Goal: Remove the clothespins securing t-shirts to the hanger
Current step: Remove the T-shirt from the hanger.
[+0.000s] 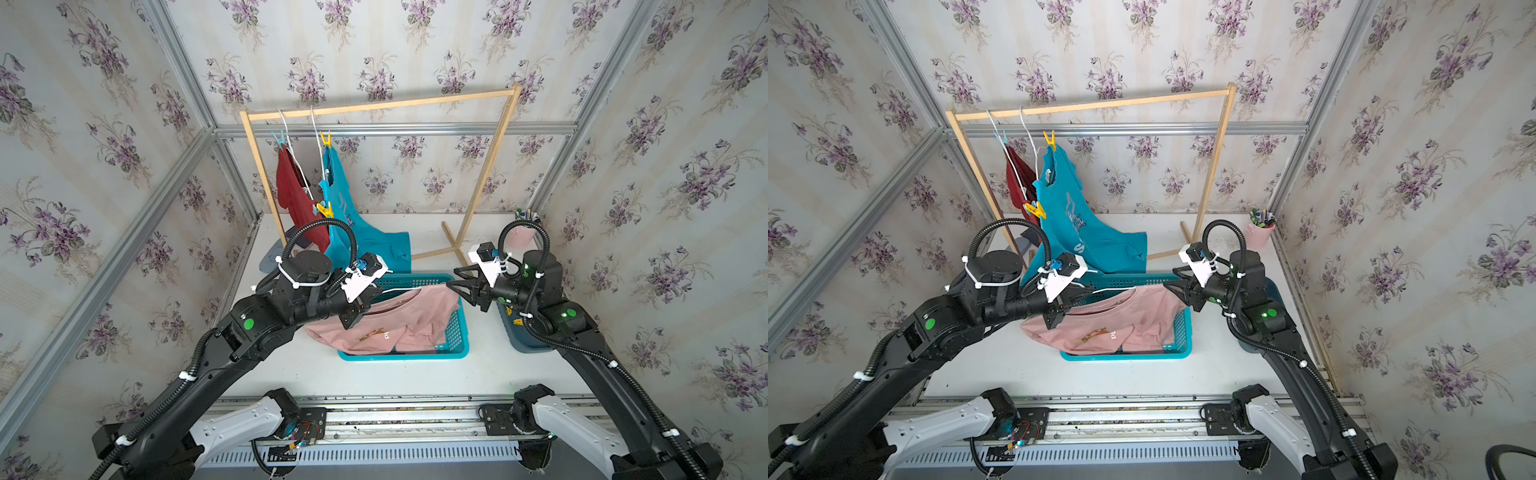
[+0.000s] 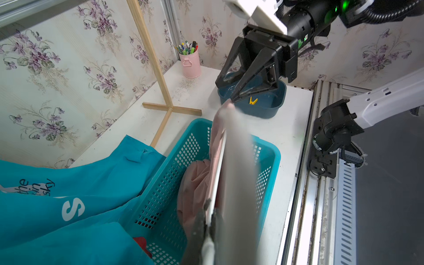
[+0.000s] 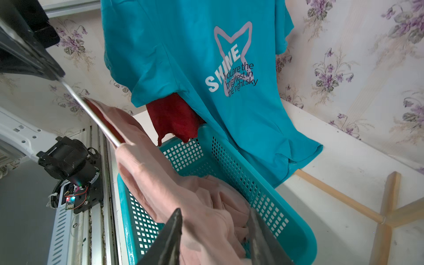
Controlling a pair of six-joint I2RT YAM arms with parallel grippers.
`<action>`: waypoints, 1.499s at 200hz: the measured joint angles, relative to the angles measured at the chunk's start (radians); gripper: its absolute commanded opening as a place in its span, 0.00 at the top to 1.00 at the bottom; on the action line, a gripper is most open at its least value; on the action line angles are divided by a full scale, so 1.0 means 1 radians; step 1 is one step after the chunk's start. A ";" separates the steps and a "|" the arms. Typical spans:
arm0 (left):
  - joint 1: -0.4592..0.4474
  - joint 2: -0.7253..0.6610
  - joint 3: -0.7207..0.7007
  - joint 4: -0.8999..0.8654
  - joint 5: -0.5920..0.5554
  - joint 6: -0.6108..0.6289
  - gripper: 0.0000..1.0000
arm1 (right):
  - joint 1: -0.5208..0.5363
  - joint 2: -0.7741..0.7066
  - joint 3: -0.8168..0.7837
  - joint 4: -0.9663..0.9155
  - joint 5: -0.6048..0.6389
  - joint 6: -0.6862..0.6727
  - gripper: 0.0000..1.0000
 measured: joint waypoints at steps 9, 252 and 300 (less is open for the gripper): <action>0.000 0.000 0.005 -0.005 0.000 0.003 1.00 | 0.010 0.009 0.012 -0.020 0.000 -0.019 0.50; 0.088 -0.148 0.016 -0.087 -0.088 0.066 1.00 | -0.192 0.135 -0.058 0.050 -0.238 0.182 1.00; 0.092 -0.107 0.023 -0.089 -0.048 0.058 1.00 | -0.140 0.113 -0.095 0.089 -0.187 0.232 0.90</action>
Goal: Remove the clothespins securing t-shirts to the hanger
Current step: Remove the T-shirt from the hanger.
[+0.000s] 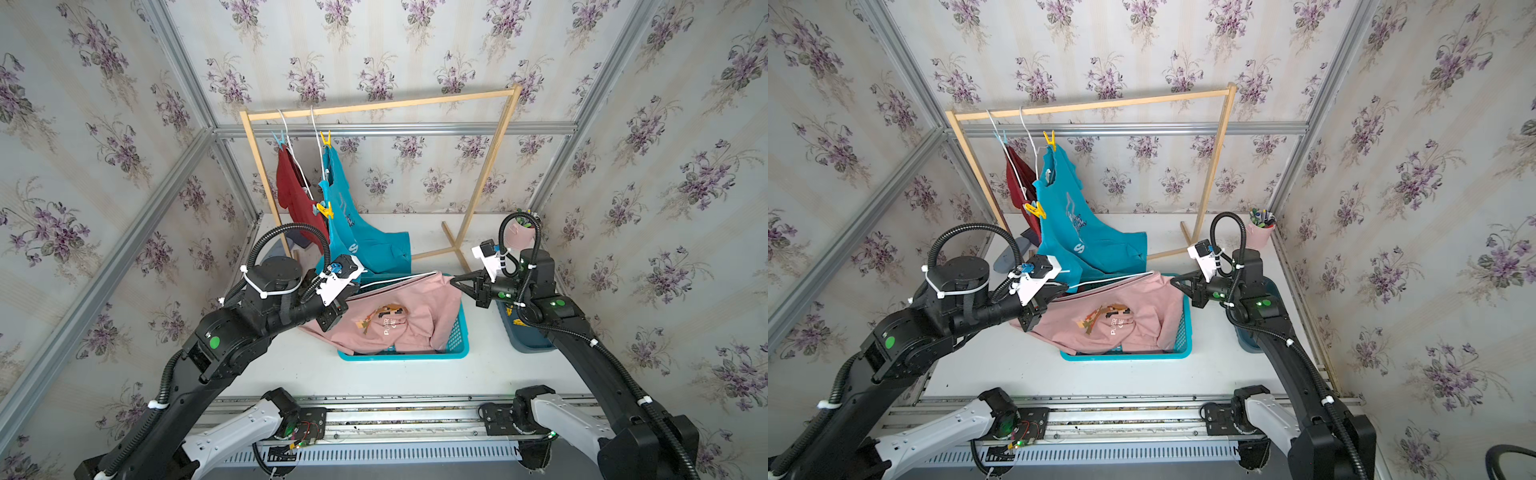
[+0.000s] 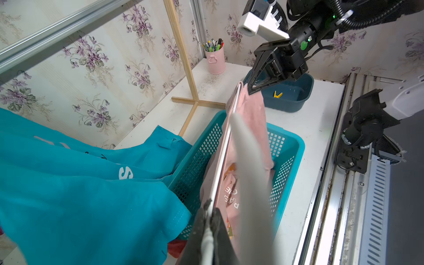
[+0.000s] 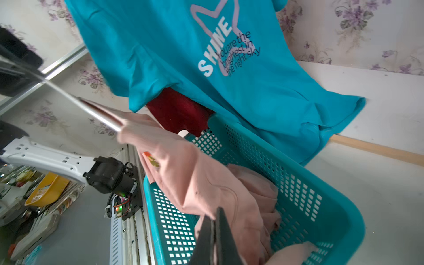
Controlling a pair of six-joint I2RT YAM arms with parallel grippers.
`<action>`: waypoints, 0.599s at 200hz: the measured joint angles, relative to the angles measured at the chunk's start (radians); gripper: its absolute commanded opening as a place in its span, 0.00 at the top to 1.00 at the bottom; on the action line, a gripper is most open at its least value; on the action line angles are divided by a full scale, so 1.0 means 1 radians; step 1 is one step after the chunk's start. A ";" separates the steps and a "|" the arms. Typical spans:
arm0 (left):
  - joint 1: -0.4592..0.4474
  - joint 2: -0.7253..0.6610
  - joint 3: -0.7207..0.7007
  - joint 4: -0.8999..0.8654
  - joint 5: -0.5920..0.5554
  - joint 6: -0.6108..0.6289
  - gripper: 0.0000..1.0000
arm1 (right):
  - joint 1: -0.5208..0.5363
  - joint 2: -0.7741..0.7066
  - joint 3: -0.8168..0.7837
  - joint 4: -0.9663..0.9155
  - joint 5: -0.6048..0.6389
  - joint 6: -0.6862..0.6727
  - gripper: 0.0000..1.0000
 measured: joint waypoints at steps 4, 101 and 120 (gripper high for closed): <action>0.000 -0.001 0.001 0.001 0.002 0.000 1.00 | 0.001 0.000 -0.002 0.001 0.006 0.003 0.85; 0.000 0.007 -0.007 0.016 0.041 0.000 1.00 | 0.209 -0.074 0.022 0.075 0.204 -0.108 0.40; 0.000 0.006 -0.006 0.016 0.049 0.000 1.00 | 0.215 -0.042 0.049 0.061 0.239 -0.155 0.66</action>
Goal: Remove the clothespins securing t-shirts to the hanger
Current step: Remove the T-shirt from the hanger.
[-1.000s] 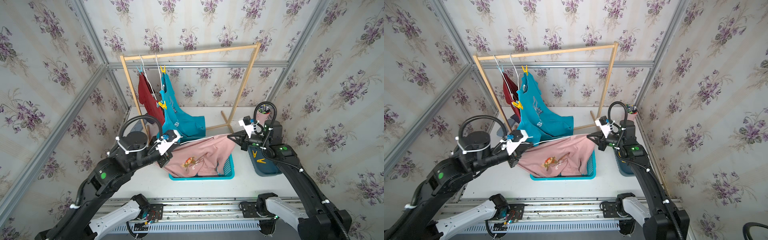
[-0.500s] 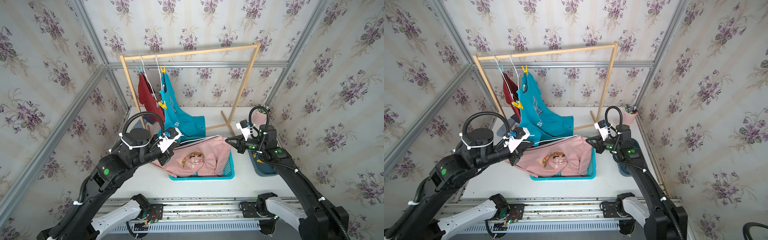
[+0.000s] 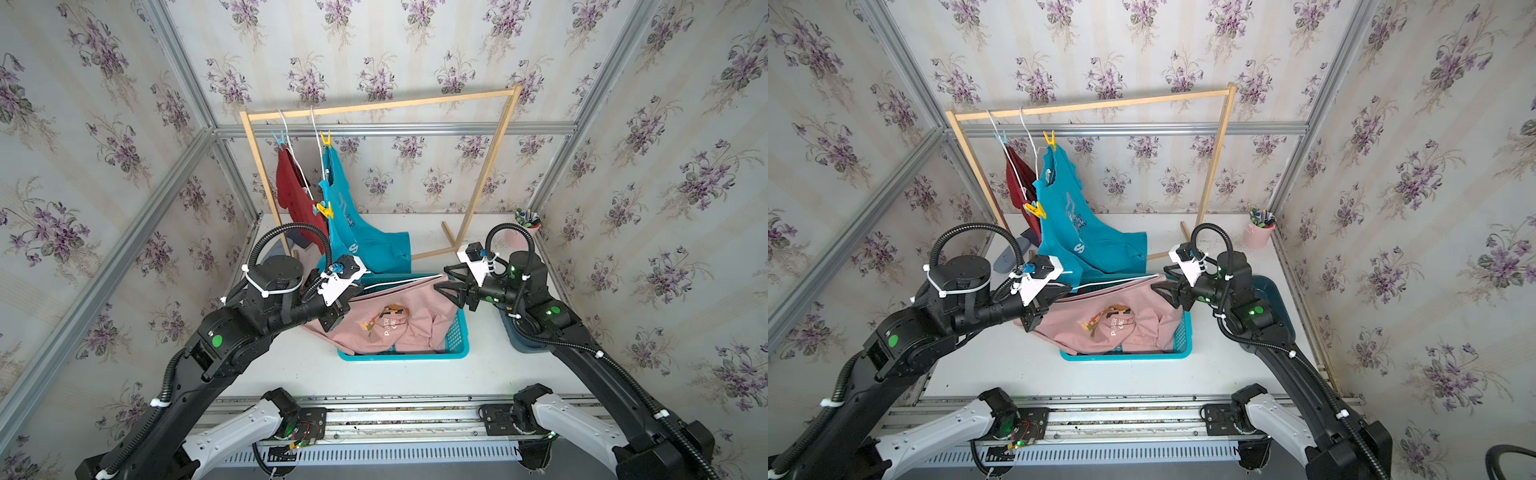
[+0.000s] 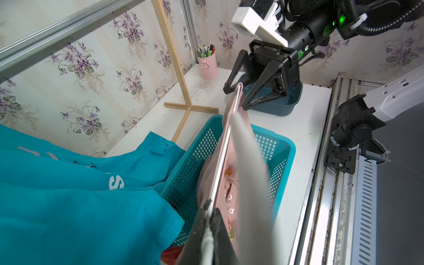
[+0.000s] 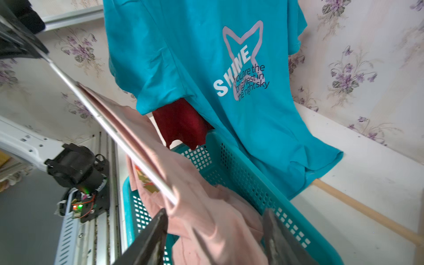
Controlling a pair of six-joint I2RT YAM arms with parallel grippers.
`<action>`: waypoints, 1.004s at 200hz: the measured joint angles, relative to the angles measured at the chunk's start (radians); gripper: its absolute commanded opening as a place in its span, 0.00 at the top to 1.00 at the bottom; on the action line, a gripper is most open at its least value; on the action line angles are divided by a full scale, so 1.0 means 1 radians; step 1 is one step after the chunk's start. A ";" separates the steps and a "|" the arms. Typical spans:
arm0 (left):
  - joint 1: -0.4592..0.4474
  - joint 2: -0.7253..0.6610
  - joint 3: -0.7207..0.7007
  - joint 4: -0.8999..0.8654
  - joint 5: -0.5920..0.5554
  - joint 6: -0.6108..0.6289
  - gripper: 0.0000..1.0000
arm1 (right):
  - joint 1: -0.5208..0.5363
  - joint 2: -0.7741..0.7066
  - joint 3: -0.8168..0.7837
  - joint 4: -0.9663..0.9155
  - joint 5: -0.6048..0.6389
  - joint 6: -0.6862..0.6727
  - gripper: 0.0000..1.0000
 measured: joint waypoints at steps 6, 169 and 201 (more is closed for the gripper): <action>0.000 -0.001 0.000 0.000 0.002 0.000 1.00 | 0.001 0.018 0.015 -0.011 0.004 -0.011 0.73; 0.008 -0.073 0.019 0.000 -0.072 0.000 1.00 | 0.007 0.142 0.046 -0.133 0.136 -0.050 1.00; 0.008 -0.084 0.019 0.005 -0.064 -0.003 1.00 | 0.007 0.131 0.011 -0.124 0.127 -0.027 1.00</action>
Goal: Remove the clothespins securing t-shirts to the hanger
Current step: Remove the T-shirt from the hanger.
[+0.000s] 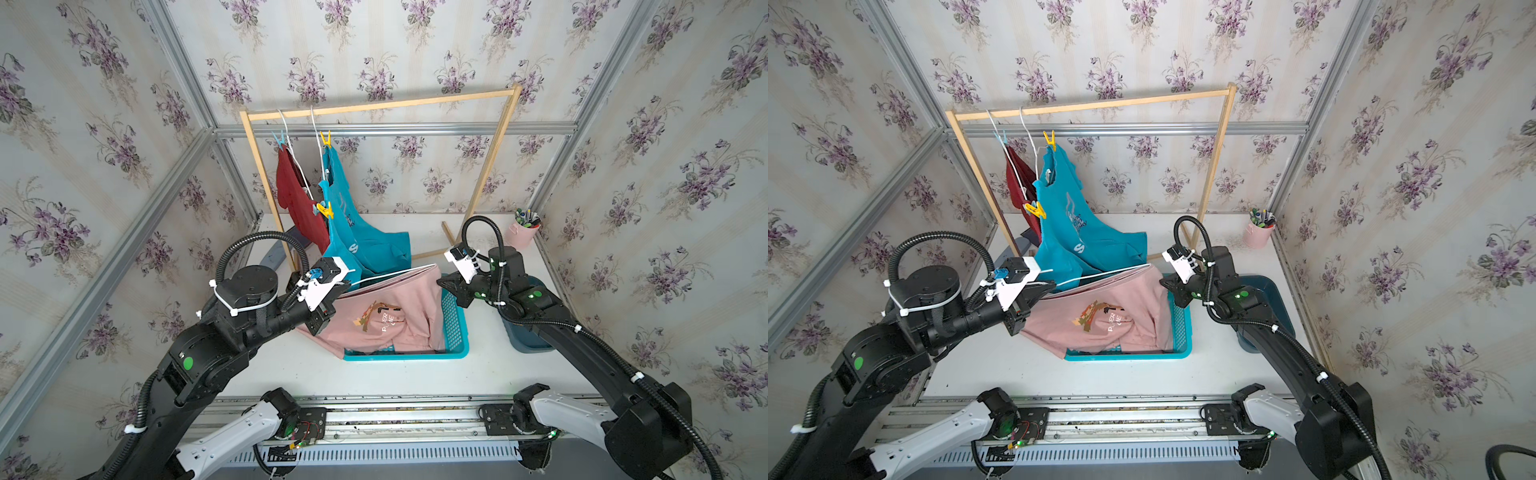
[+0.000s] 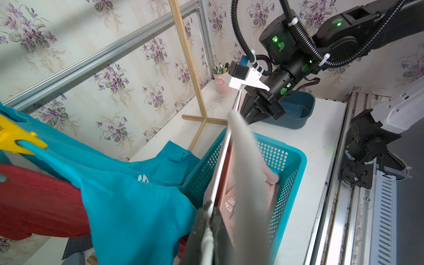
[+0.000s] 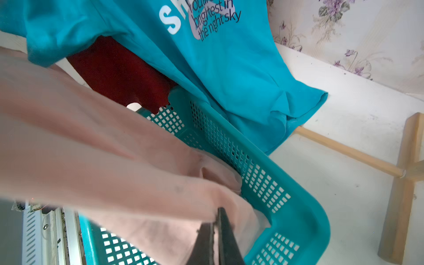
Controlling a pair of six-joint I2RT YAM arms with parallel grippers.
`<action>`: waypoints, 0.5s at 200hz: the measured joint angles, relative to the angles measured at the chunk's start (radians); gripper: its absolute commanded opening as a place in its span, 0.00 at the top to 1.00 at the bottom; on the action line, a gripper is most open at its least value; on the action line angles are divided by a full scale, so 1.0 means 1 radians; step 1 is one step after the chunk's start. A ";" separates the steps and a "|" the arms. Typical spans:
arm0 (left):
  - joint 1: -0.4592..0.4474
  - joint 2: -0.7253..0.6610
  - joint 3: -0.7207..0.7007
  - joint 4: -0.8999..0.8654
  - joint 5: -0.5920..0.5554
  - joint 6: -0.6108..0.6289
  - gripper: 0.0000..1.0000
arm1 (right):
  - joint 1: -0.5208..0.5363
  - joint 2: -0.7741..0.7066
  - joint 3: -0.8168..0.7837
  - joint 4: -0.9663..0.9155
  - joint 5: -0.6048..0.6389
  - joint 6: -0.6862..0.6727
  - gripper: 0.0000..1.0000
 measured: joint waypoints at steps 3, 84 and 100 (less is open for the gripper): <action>0.000 0.001 0.000 0.002 0.002 0.000 1.00 | 0.000 -0.005 -0.005 0.001 -0.003 0.006 1.00; 0.003 0.057 -0.010 0.025 0.024 -0.008 1.00 | 0.000 -0.254 -0.106 0.082 -0.069 -0.017 0.00; 0.003 0.058 -0.009 0.026 0.039 -0.008 1.00 | 0.000 -0.275 -0.115 0.104 -0.088 -0.026 0.00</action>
